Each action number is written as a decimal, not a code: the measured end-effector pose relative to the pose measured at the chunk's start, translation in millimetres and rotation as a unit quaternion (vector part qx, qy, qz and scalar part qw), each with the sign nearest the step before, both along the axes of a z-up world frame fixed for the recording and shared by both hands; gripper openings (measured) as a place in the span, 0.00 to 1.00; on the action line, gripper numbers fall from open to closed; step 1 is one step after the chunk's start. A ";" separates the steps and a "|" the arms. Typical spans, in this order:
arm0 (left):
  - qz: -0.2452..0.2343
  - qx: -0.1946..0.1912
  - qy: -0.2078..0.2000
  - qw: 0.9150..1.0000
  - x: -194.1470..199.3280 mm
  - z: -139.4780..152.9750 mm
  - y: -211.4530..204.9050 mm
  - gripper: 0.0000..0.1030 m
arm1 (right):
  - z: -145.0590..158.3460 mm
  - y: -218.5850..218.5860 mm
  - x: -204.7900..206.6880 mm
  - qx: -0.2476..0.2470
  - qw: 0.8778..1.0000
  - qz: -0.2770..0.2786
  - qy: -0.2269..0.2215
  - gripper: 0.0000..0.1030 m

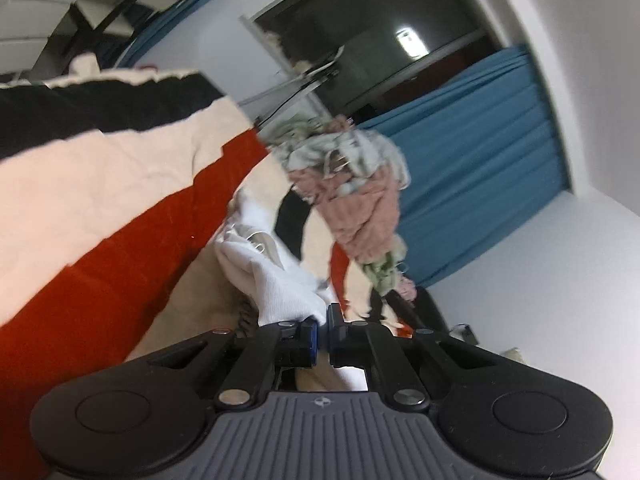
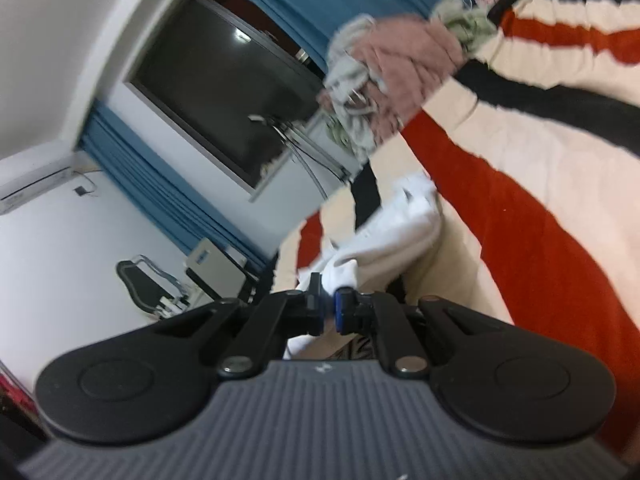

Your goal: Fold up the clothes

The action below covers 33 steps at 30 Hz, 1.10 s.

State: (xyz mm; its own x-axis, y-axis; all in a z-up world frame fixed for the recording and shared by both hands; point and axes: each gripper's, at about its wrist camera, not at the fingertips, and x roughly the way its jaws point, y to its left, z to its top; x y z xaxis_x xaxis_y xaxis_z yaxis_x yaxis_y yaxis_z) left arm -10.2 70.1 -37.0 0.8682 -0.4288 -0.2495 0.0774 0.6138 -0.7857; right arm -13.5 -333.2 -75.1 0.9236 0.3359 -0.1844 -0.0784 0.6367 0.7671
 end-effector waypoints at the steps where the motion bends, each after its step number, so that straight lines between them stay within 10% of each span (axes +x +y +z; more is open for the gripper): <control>1: 0.001 -0.002 0.000 1.000 -17.1 1.8 0.1 0.05 | 1.9 1.5 -17.5 -0.002 1.000 -0.004 0.003 0.08; 7: 0.014 0.007 -0.005 1.000 -89.0 7.7 -11.4 0.05 | 5.4 9.6 -94.0 -0.052 0.998 -0.020 0.023 0.08; 11: 0.008 -0.005 0.003 1.000 -73.4 21.9 -9.5 0.05 | 7.3 3.9 -70.9 -0.025 0.999 -0.030 0.022 0.08; 18: -0.001 0.023 0.036 0.999 64.8 56.3 -23.2 0.06 | 33.6 0.4 53.1 0.005 0.998 -0.034 0.060 0.08; 33: -0.016 0.044 0.078 0.996 245.8 -32.2 -19.8 0.06 | -52.7 -3.2 224.2 -0.006 0.990 -0.028 0.136 0.08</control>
State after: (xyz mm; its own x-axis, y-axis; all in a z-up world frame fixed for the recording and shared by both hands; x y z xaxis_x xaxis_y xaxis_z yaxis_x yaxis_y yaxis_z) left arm 235.6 50.4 -69.1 0.8025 -0.4256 -0.4182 -0.0210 0.6803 -0.7326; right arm 210.7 -336.4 -127.8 0.8558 0.2822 -0.4334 0.1661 0.6436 0.7471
